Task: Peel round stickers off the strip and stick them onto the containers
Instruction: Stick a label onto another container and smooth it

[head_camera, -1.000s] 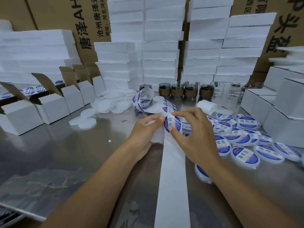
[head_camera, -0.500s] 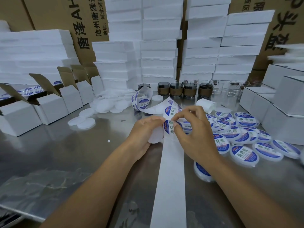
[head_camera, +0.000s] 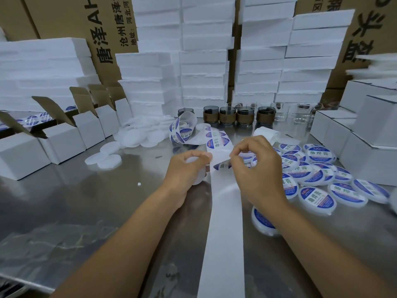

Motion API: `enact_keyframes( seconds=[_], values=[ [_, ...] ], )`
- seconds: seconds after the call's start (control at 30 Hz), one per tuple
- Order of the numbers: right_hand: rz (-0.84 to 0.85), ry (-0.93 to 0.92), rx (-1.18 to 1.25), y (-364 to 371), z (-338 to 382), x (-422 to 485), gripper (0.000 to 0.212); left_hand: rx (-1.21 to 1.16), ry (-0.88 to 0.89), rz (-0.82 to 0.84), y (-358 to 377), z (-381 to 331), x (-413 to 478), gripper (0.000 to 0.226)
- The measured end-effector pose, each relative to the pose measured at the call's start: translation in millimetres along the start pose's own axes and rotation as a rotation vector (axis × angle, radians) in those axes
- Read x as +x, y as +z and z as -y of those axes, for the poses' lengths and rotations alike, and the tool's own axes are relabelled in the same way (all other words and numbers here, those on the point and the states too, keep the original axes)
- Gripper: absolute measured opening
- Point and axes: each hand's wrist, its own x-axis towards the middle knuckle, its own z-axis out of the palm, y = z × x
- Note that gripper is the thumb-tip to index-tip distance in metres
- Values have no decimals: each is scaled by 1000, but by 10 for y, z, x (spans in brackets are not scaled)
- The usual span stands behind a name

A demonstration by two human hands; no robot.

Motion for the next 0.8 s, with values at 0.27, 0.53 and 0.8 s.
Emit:
enact_keyframes(
  seconds=[0.27,0.53,0.8],
  values=[
    [-156,135,293,-74,70,55,31,18,25,-154,-18,27,48,17],
    [-38,242,600,-88,175,75,24,-446,11,-129,-68,-125,75,34],
    [129,308,717,12,273,-48,14,-428,-118,188,30,-128,-22,69]
  ],
)
